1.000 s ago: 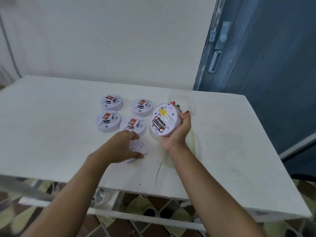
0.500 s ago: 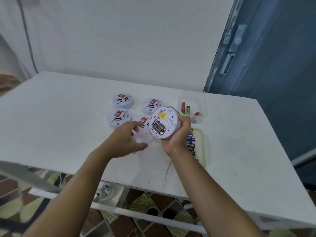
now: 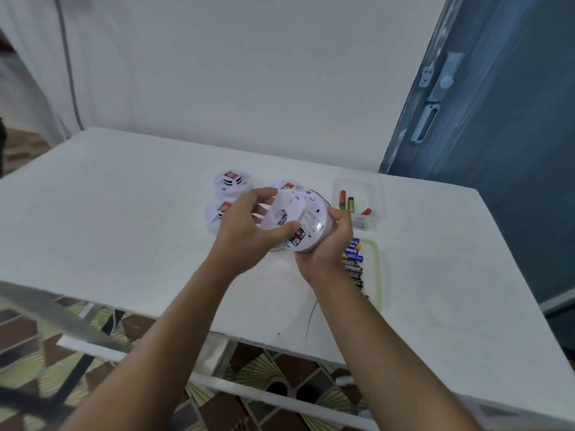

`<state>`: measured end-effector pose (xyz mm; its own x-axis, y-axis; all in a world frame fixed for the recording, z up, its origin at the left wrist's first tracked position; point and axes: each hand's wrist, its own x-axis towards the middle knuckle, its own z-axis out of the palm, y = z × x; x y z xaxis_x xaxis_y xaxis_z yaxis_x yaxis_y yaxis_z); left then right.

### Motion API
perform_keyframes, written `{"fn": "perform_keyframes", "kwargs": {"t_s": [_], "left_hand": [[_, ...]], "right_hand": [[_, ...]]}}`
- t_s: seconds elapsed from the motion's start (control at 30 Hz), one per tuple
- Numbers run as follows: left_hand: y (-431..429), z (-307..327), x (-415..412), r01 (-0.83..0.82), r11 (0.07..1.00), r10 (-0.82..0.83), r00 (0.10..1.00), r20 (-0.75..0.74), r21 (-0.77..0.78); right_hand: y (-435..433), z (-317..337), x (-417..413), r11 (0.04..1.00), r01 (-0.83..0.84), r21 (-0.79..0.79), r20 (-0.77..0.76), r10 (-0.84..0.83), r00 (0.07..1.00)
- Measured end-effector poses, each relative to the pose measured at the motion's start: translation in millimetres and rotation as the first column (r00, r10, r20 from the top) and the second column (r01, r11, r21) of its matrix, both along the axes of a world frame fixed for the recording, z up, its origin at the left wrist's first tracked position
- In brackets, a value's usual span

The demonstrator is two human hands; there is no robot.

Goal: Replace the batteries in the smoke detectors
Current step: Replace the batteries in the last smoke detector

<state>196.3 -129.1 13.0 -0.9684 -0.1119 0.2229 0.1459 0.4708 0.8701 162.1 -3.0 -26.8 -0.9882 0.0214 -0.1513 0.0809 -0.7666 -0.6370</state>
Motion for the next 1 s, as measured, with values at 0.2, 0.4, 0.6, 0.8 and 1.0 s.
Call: {"fn": "perform_keyframes", "kwargs": {"t_s": [0.2,0.4,0.6,0.8,1.0], "left_hand": [[18.2,-3.2,-2.0,0.03,0.999,-0.033,0.996,-0.088,-0.04],[21.0,-5.4,-4.9,0.012,1.0,-0.012,0.996,-0.086,0.004],[20.4,-8.8,-9.0,-0.028,0.999,0.03,0.996,-0.08,0.018],[23.3,-10.6,-12.0,-0.023,1.0,0.024,0.997,-0.079,0.019],[28.5,-15.5,-16.7,-0.062,0.998,0.062,0.995,-0.075,0.0]], "right_hand": [[0.6,-0.2,-2.4,0.999,-0.047,0.01,-0.017,0.047,0.999],[3.0,0.9,-5.8,0.999,-0.03,0.024,-0.032,0.031,0.999],[1.4,-1.4,-10.0,0.999,-0.028,0.045,-0.037,0.03,0.999],[3.6,-0.9,-13.1,0.997,-0.034,0.07,-0.012,0.035,0.999],[4.1,-0.8,-16.1,0.997,-0.039,0.068,-0.024,0.041,0.999]]}}
